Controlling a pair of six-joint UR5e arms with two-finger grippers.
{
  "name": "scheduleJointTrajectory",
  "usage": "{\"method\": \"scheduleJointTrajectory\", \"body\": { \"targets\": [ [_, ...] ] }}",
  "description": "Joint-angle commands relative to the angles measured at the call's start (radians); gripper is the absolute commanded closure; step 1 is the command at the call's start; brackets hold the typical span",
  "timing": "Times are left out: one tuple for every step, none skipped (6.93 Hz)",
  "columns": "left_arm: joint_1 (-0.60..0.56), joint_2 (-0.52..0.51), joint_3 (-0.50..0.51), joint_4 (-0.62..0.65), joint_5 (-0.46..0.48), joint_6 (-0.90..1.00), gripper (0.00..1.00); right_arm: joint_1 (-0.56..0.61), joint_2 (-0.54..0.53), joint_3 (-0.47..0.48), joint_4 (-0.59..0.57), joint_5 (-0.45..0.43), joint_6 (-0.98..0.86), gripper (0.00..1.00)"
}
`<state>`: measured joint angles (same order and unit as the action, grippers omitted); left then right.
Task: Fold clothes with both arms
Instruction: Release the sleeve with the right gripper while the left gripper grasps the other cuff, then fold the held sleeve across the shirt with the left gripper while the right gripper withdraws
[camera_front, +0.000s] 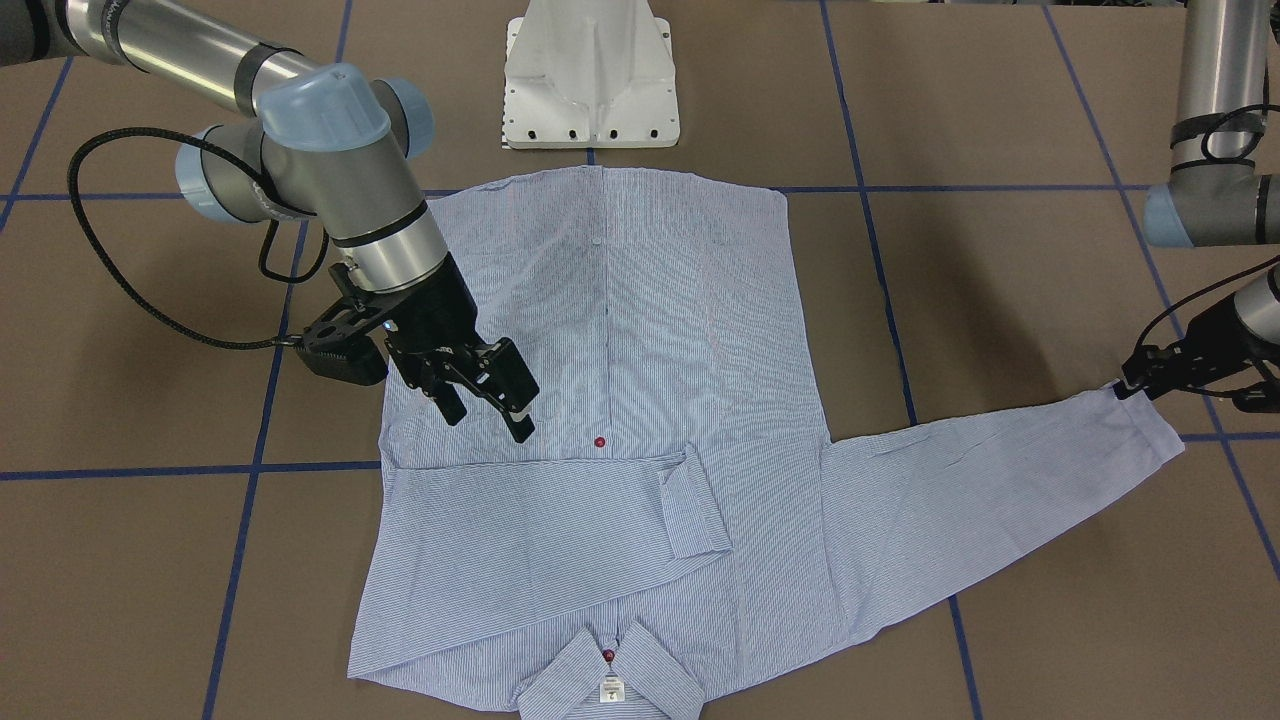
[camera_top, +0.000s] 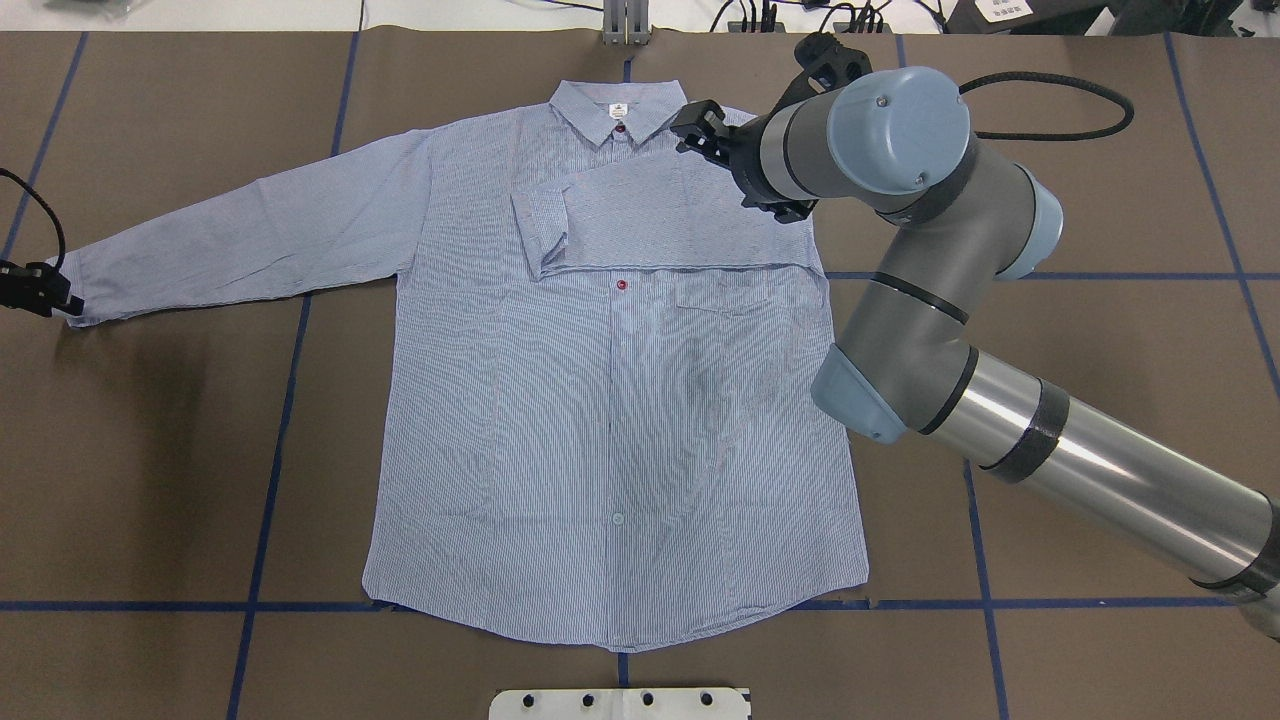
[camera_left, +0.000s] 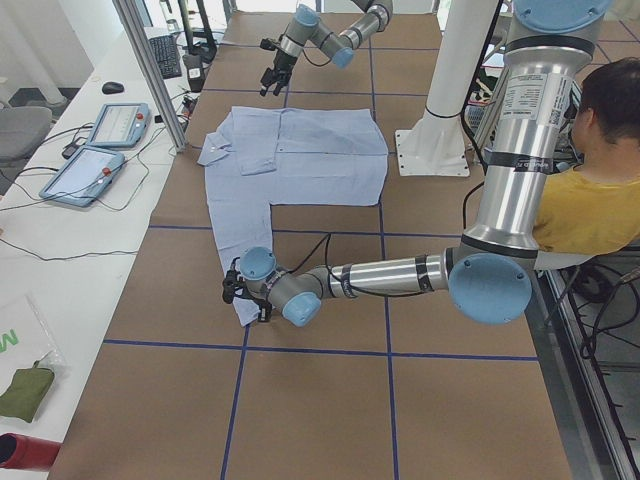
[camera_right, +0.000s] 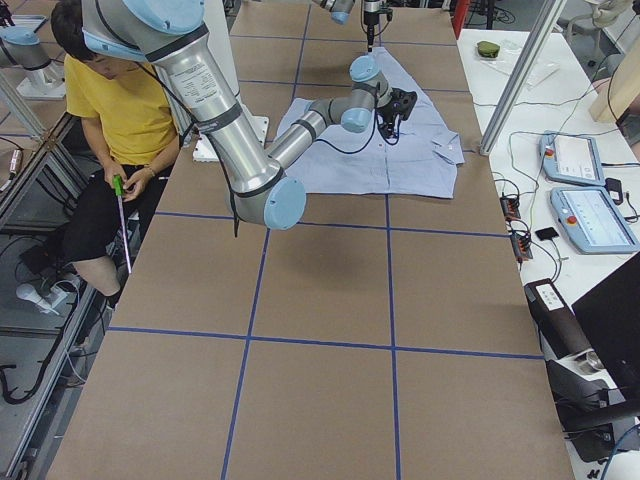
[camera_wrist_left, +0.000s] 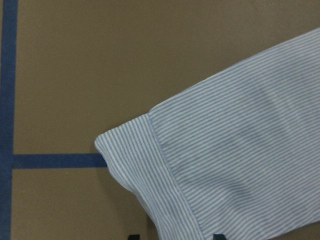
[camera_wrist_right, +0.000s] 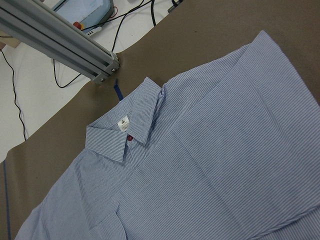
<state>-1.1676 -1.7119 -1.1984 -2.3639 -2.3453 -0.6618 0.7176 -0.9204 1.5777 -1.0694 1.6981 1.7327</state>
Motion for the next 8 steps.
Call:
{"method": "scheduleJointTrajectory", "body": {
  "targets": [
    [0.003,0.000,0.000,0.000,0.000,0.001,1.00,0.013,-0.005,0.001,-0.009,0.000,0.001,0.01],
    [0.002,-0.003,-0.060,-0.003,-0.009,-0.005,1.00,0.022,-0.023,0.001,-0.009,0.000,0.002,0.01],
    [0.003,-0.014,-0.185,0.017,-0.049,-0.033,1.00,0.037,-0.032,0.001,-0.007,0.000,0.001,0.01],
    [0.003,-0.125,-0.191,0.035,-0.046,-0.162,1.00,0.042,-0.064,0.001,0.003,0.002,-0.002,0.01],
    [0.019,-0.231,-0.182,0.066,-0.033,-0.271,1.00,0.074,-0.078,0.007,0.002,0.018,-0.004,0.00],
    [0.064,-0.300,-0.182,0.067,-0.019,-0.380,1.00,0.110,-0.107,0.014,0.003,0.082,-0.054,0.00],
    [0.144,-0.381,-0.182,0.068,0.057,-0.538,1.00,0.155,-0.127,0.015,0.003,0.138,-0.106,0.00],
    [0.220,-0.467,-0.181,0.068,0.093,-0.696,1.00,0.199,-0.161,0.015,0.003,0.191,-0.174,0.00]
  ]
}}
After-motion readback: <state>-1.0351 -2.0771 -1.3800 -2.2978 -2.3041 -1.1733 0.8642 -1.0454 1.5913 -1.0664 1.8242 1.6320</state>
